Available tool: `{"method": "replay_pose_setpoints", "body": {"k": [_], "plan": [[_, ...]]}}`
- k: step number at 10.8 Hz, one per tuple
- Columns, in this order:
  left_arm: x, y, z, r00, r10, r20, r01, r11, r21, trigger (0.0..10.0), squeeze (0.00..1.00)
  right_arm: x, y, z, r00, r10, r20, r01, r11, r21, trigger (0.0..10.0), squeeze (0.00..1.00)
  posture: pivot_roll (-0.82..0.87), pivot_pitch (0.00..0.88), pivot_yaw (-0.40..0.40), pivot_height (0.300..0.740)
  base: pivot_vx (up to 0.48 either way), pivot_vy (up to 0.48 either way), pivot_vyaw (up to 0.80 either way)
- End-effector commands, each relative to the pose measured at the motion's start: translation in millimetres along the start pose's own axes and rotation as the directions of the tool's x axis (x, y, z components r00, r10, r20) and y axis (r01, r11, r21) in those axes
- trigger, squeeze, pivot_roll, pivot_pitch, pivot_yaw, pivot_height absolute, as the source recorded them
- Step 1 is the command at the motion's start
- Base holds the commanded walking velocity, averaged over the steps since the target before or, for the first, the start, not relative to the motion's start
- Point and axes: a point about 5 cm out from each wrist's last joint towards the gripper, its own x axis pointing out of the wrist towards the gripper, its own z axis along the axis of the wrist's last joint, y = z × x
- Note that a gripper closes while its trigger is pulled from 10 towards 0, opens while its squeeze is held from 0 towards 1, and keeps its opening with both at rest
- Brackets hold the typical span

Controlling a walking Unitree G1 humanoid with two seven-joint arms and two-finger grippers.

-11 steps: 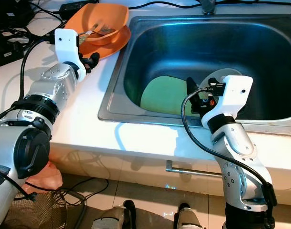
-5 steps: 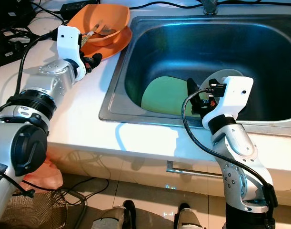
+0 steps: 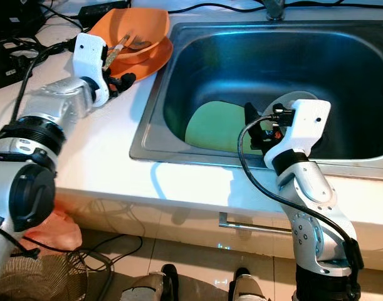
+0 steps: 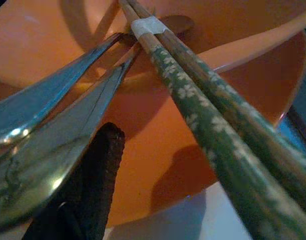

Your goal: Kitchen organization

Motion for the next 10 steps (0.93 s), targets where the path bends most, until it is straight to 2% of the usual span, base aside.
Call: {"method": "replay_pose_setpoints", "body": {"k": [1, 4, 7, 9, 10], "plan": [[-1.9, -1.7, -52.0, 0.975, -0.031, -0.221, 0.031, 1.0, -0.006, 10.0, 0.0, -0.6, -2.4, -15.6, 0.997, -0.012, -0.075, 0.014, 1.0, 0.016, 10.0, 0.0, -0.04, 0.252, 0.159, 0.74, 0.0, 0.0, 0.0], [-5.2, 2.1, -46.2, 0.967, -0.102, -0.234, 0.105, 0.994, 0.003, 10.0, 0.0, 2.8, -2.5, -16.4, 0.997, -0.006, -0.073, 0.007, 1.0, 0.016, 10.0, 0.0, -0.02, 0.239, 0.152, 0.74, 0.0, 0.0, 0.0], [-8.3, 2.5, -49.6, 0.956, -0.164, -0.245, 0.154, 0.986, -0.059, 10.0, 0.0, 8.5, -2.5, -16.2, 0.998, 0.0, -0.066, 0.002, 1.0, 0.016, 10.0, 0.0, 0.0, 0.22, 0.144, 0.74, 0.0, 0.0, 0.0], [-13.3, 8.2, -57.1, 0.945, -0.186, -0.268, 0.17, 0.982, -0.08, 10.0, 0.0, 13.0, -1.0, -17.4, 0.998, 0.009, -0.061, -0.008, 1.0, 0.021, 10.0, 0.0, 0.01, 0.202, 0.141, 0.74, 0.0, 0.0, 0.0], [-16.8, 10.5, -58.9, 0.938, -0.21, -0.275, 0.185, 0.976, -0.114, 10.0, 0.0, 15.5, -1.2, -16.8, 0.999, 0.01, -0.053, -0.009, 1.0, 0.023, 10.0, 0.0, 0.02, 0.193, 0.14, 0.74, 0.0, 0.0, 0.0]]}}
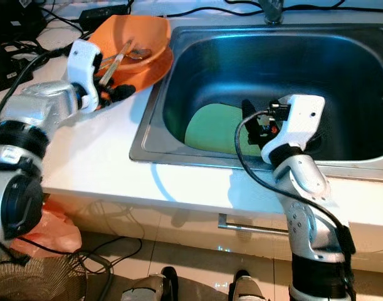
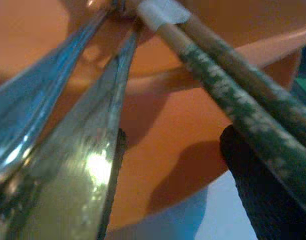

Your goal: Kitchen organization

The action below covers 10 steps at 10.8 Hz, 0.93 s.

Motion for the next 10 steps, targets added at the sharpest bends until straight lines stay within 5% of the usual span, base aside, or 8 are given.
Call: {"method": "replay_pose_setpoints", "body": {"k": [1, 5, 10], "plan": [[0.4, 0.5, -48.7, 0.98, -0.029, -0.199, 0.015, 0.997, -0.072, 10.0, 0.0, -0.4, 0.2, -13.1, 0.999, -0.002, -0.052, 0.002, 1.0, 0.012, 10.0, 0.0, 0.03, 0.183, 0.139, 0.74, 0.0, 0.0, 0.0], [-21.3, 4.3, -54.9, 0.975, -0.078, -0.21, 0.07, 0.997, -0.045, 10.0, 0.0, 8.7, -0.1, -13.3, 0.999, 0.01, -0.034, -0.009, 1.0, 0.009, 10.0, 0.0, 0.05, 0.152, 0.136, 0.74, 0.0, 0.0, 0.0], [-54.7, -10.9, -44.1, 0.977, -0.103, -0.187, 0.101, 0.995, -0.017, 10.0, 0.0, 15.6, -1.5, -13.6, 1.0, 0.01, -0.012, -0.01, 1.0, 0.008, 10.0, 0.0, 0.08, 0.114, 0.142, 0.74, 0.0, 0.0, 0.0]]}}
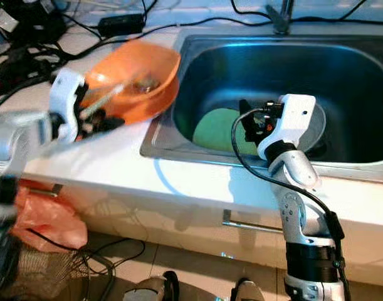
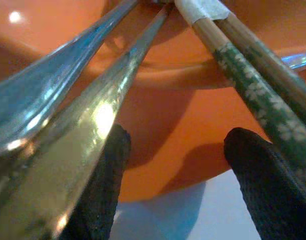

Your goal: Kitchen organization

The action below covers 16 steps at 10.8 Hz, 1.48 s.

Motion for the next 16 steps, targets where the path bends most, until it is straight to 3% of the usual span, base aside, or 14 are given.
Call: {"method": "replay_pose_setpoints", "body": {"k": [1, 5, 8, 10, 13, 15, 16], "plan": [[-3.9, -2.4, -11.8, 0.998, -0.007, -0.059, 0.006, 1.0, -0.027, 10.0, 0.0, 2.0, 4.0, -1.5, 1.0, 0.015, 0.002, -0.015, 1.0, 0.002, 10.0, 0.0, 0.08, 0.108, 0.142, 0.74, 0.0, 0.0, 0.0], [-21.6, -26.6, -20.4, 0.997, -0.037, -0.069, 0.032, 0.997, -0.071, 10.0, 0.0, 6.1, 3.4, -3.4, 1.0, 0.018, 0.011, -0.018, 1.0, 0.003, 10.0, 0.0, 0.12, 0.095, 0.144, 0.74, 0.0, 0.0, 0.0], [-25.9, -14.6, -9.7, 0.993, 0.118, 0.006, -0.118, 0.993, -0.027, 10.0, 0.0, 10.4, 6.2, -4.2, 0.999, 0.031, 0.016, -0.031, 1.0, 0.006, 10.0, 0.0, 0.12, 0.09, 0.135, 0.74, 0.0, 0.0, 0.0], [-34.1, -27.9, 6.8, 0.998, 0.031, 0.047, -0.032, 0.999, 0.02, 10.0, 0.0, 14.2, 2.7, -1.1, 0.999, 0.036, 0.022, -0.036, 0.999, -0.008, 10.0, 0.0, 0.12, 0.082, 0.119, 0.74, 0.0, 0.0, 0.0], [-43.6, -31.1, 31.5, 0.988, -0.042, 0.148, 0.037, 0.999, 0.035, 10.0, 0.0, 18.8, 3.6, 1.2, 0.998, 0.048, 0.029, -0.047, 0.999, -0.015, 10.0, 0.0, 0.12, 0.07, 0.112, 0.74, 0.0, 0.0, 0.0], [-47.7, -40.8, 43.1, 0.971, -0.133, 0.197, 0.133, 0.991, 0.015, 10.0, 0.0, 20.5, 2.8, 1.7, 0.998, 0.05, 0.032, -0.049, 0.999, -0.018, 10.0, 0.0, 0.11, 0.065, 0.105, 0.74, 0.0, 0.0, 0.0], [-53.3, -48.8, 52.5, 0.946, -0.217, 0.239, 0.216, 0.976, 0.03, 10.0, 0.0, 21.7, 2.0, 3.6, 0.998, 0.052, 0.036, -0.051, 0.998, -0.022, 10.0, 0.0, 0.11, 0.06, 0.098, 0.74, 0.0, 0.0, 0.0]]}}
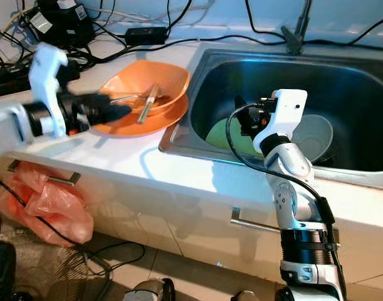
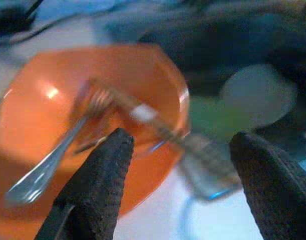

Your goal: Kitchen organization

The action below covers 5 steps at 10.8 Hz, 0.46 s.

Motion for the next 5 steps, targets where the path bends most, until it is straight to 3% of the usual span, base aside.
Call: {"method": "replay_pose_setpoints", "body": {"k": [1, 2, 3, 4, 5], "plan": [[-5.2, -5.8, 12.6, 0.996, -0.063, 0.06, 0.064, 0.998, -0.008, 10.0, 0.0, 4.4, 2.2, 5.3, 1.0, 0.02, 0.02, -0.02, 1.0, -0.013, 10.0, 0.0, 0.11, 0.057, 0.092, 0.74, 0.0, 0.0, 0.0], [-3.8, -8.2, 21.6, 0.983, -0.099, 0.154, 0.111, 0.991, -0.068, 10.0, 0.0, 6.1, 2.1, 7.1, 0.999, 0.024, 0.024, -0.024, 1.0, -0.017, 10.0, 0.0, 0.1, 0.055, 0.088, 0.74, 0.0, 0.0, 0.0], [0.9, -12.5, 15.5, 0.976, -0.113, 0.184, 0.125, 0.991, -0.053, 10.0, 0.0, 6.7, 2.1, 8.0, 0.999, 0.027, 0.026, -0.026, 0.999, -0.019, 10.0, 0.0, 0.1, 0.054, 0.082, 0.74, 0.0, 0.0, 0.0], [14.5, -27.6, 0.8, 0.961, -0.098, 0.257, 0.096, 0.995, 0.022, 10.0, 0.0, 7.3, 1.2, 8.7, 0.999, 0.027, 0.027, -0.027, 0.999, -0.021, 10.0, 0.0, 0.1, 0.054, 0.075, 0.74, 0.0, 0.0, 0.0], [21.1, -35.9, -1.7, 0.953, -0.072, 0.295, 0.06, 0.997, 0.048, 10.0, 0.0, 7.7, 0.9, 8.9, 0.999, 0.028, 0.027, -0.027, 0.999, -0.022, 10.0, 0.0, 0.09, 0.053, 0.072, 0.74, 0.0, 0.0, 0.0]]}}
